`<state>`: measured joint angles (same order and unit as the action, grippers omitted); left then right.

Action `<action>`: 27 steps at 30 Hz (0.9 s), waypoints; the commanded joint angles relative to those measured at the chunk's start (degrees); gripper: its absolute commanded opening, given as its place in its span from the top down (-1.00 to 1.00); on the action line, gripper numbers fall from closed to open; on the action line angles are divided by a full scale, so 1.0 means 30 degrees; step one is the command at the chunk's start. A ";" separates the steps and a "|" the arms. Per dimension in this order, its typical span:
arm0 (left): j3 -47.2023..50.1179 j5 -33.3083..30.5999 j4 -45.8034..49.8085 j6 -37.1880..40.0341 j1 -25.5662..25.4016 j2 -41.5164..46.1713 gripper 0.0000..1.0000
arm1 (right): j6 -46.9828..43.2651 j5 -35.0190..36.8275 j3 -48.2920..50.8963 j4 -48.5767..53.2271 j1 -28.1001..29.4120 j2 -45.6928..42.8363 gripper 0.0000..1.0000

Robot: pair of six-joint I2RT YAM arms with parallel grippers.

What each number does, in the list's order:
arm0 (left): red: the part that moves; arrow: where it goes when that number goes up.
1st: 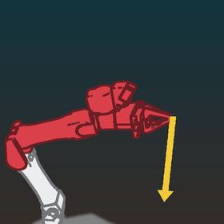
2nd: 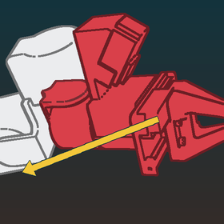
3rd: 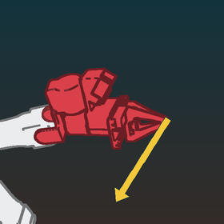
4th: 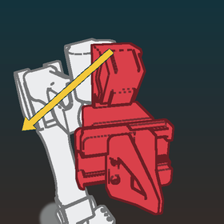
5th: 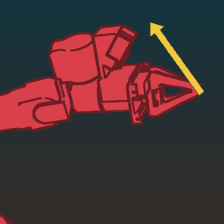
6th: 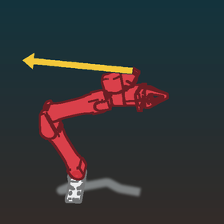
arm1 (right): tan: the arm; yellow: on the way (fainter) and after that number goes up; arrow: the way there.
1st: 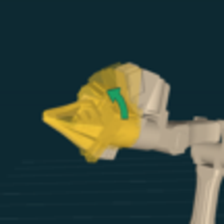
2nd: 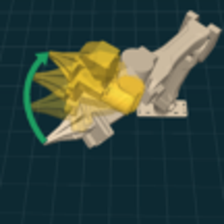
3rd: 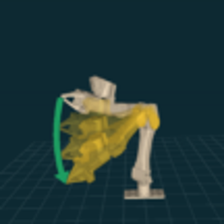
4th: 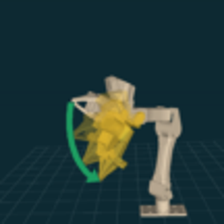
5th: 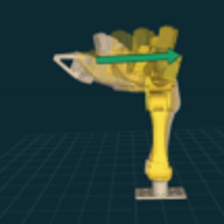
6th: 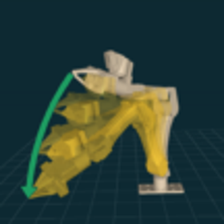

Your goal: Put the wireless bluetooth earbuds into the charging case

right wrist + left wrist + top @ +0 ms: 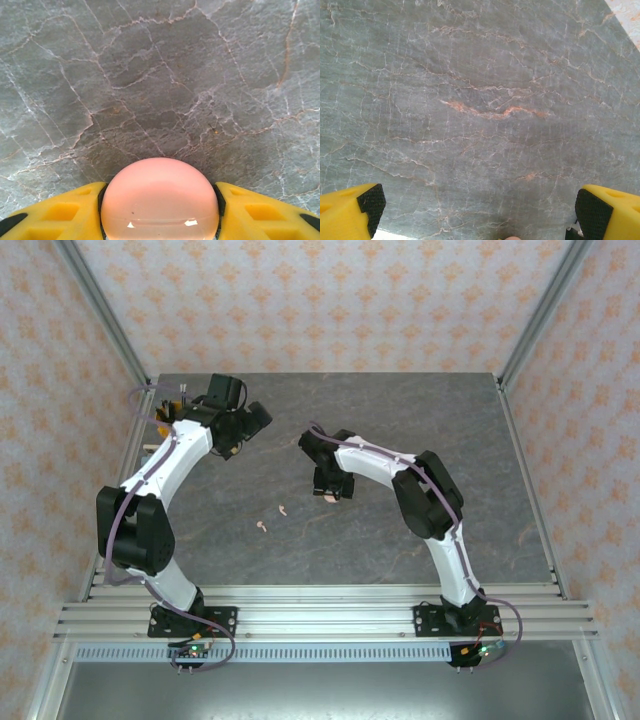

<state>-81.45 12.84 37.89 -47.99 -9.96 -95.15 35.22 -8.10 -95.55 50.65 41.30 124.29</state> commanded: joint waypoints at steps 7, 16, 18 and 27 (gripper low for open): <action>0.3385 0.1686 -0.2094 -0.0118 -0.0143 0.1218 -1.00 | 0.1964 0.0718 0.0785 -0.0654 -0.0922 -0.1304 0.00; 0.7349 0.3140 -0.6419 -0.0092 -0.1768 0.2002 -1.00 | 0.3304 0.0199 0.1000 -0.1873 -0.1875 -0.2088 0.01; 0.8164 0.3506 -0.7912 -0.0059 -0.2360 0.2052 -1.00 | 0.3626 -0.0021 0.0927 -0.2124 -0.2167 -0.2225 0.01; 1.0738 0.4121 -1.4138 -0.0116 -0.4328 0.1623 -0.99 | 0.4762 -0.1237 0.0328 -0.2973 -0.3182 -0.2491 0.01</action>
<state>-50.63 24.36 5.48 -48.12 -21.91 -90.37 47.18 -10.83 -92.97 42.96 32.29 119.39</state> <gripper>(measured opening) 0.997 0.499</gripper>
